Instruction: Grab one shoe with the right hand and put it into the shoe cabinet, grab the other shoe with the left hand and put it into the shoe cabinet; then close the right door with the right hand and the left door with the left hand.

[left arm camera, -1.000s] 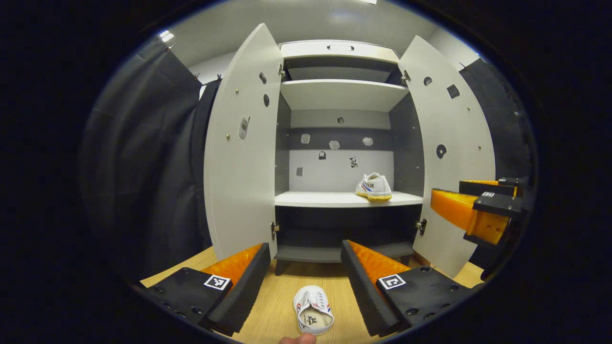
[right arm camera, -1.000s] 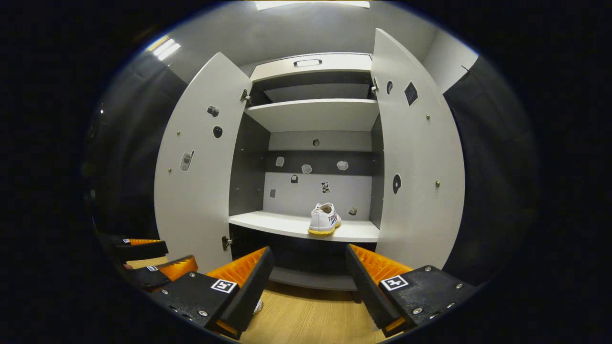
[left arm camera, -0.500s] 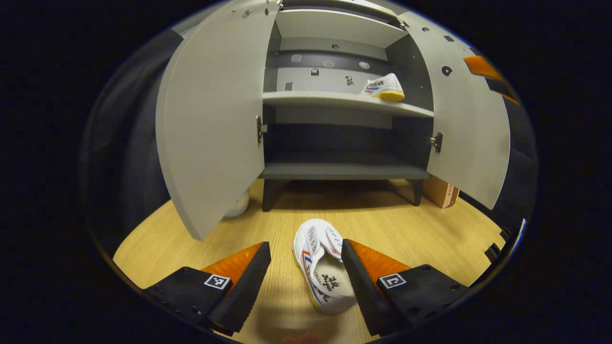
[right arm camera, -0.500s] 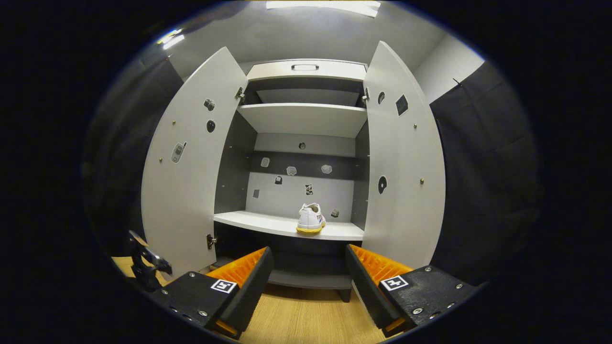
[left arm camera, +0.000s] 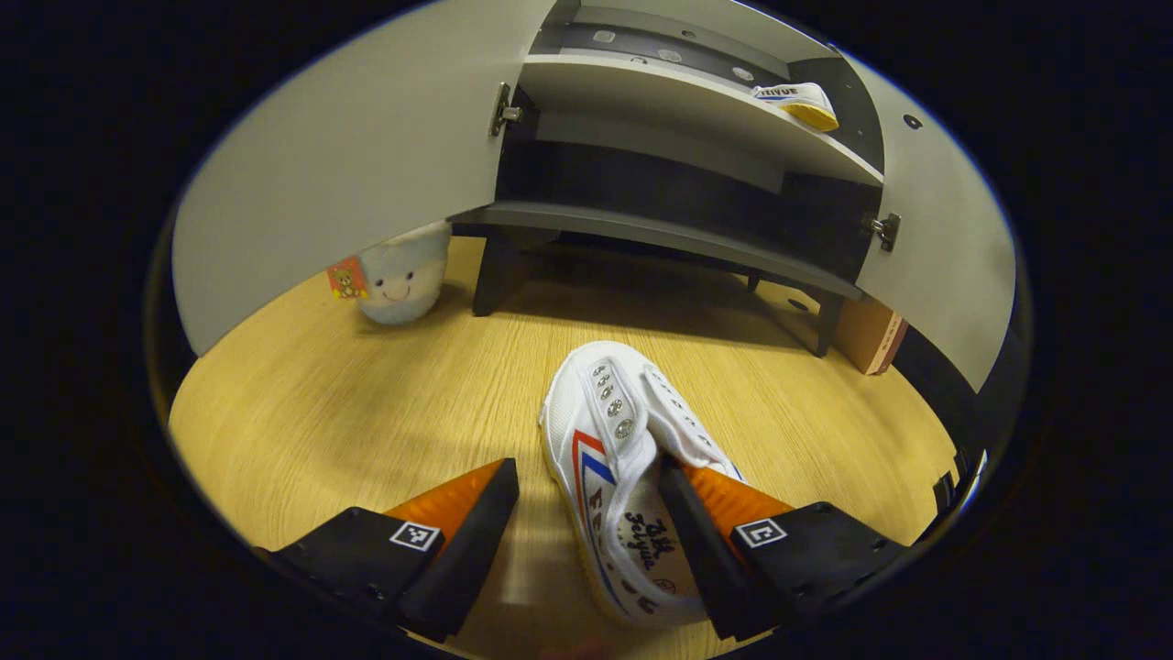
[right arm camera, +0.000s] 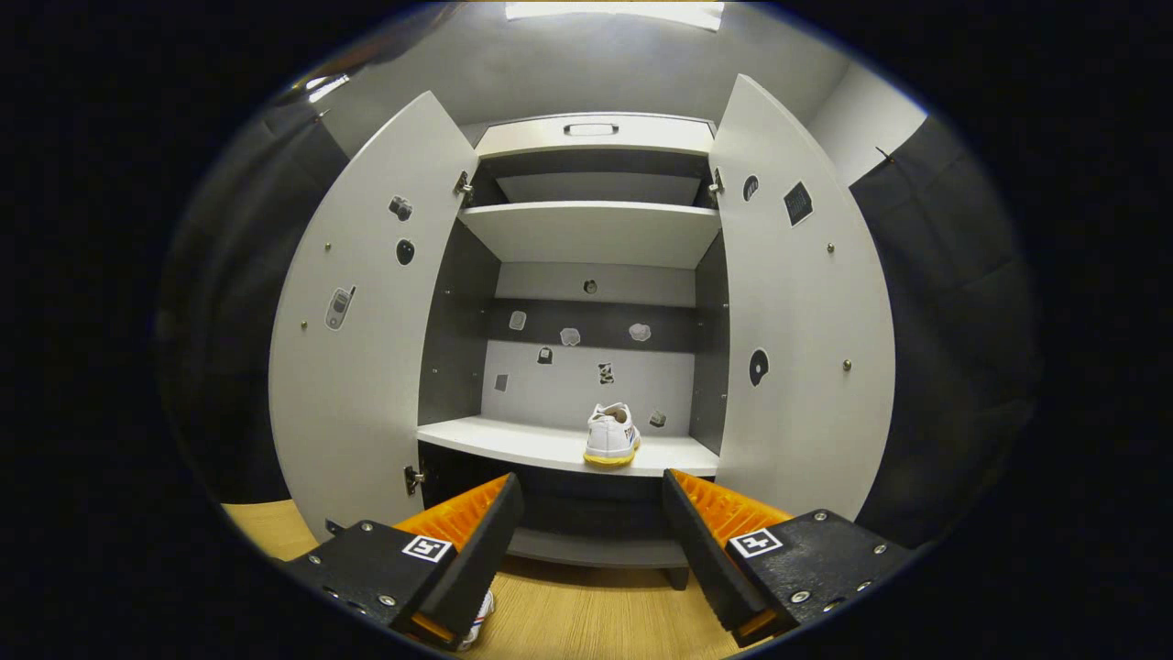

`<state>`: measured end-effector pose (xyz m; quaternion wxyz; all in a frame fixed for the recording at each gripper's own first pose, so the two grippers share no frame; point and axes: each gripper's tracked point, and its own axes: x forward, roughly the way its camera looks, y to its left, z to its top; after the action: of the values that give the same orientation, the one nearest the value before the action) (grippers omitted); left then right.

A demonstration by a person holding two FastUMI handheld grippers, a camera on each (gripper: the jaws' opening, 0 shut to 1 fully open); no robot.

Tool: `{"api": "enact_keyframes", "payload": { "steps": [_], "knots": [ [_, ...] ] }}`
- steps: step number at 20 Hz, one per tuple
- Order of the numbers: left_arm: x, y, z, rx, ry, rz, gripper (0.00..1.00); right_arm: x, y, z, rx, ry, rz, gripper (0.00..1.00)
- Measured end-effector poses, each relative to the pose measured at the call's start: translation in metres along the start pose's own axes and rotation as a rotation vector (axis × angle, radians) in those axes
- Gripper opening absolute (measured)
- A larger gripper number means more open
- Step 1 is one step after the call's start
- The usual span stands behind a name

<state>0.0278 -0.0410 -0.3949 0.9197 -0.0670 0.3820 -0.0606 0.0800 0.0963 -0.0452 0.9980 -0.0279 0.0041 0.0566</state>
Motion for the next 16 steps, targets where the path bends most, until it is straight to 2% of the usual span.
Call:
{"api": "enact_keyframes", "payload": {
  "steps": [3,5,6,8,10,12,13,16],
  "knots": [
    [0.002,-0.002,0.002,0.023,-0.003,-0.023,1.00,-0.001,-0.002,-0.002,0.008,0.008,-0.001,0.94],
    [-0.004,-0.005,0.007,0.082,-0.017,-0.033,0.93,-0.003,-0.005,-0.002,0.004,0.010,-0.006,0.94],
    [-0.008,-0.006,0.013,0.102,-0.031,-0.041,0.87,-0.004,-0.006,-0.003,-0.003,0.012,-0.009,0.94],
    [-0.016,0.000,0.019,0.123,-0.030,-0.040,0.87,-0.008,-0.007,-0.006,-0.013,0.019,-0.010,0.94],
    [-0.014,0.018,0.021,0.136,-0.005,0.005,0.87,-0.010,-0.006,-0.005,-0.014,0.020,-0.008,0.94],
    [-0.005,0.015,0.014,0.113,0.026,-0.002,0.87,-0.010,-0.001,-0.002,-0.014,0.010,0.003,0.94],
    [0.002,0.015,0.010,0.133,0.036,-0.007,0.87,-0.011,0.000,0.000,-0.017,0.004,0.006,0.94],
    [0.022,0.010,0.014,0.152,0.011,0.008,0.88,-0.011,0.000,0.004,-0.023,-0.007,0.006,0.94]
  ]
}}
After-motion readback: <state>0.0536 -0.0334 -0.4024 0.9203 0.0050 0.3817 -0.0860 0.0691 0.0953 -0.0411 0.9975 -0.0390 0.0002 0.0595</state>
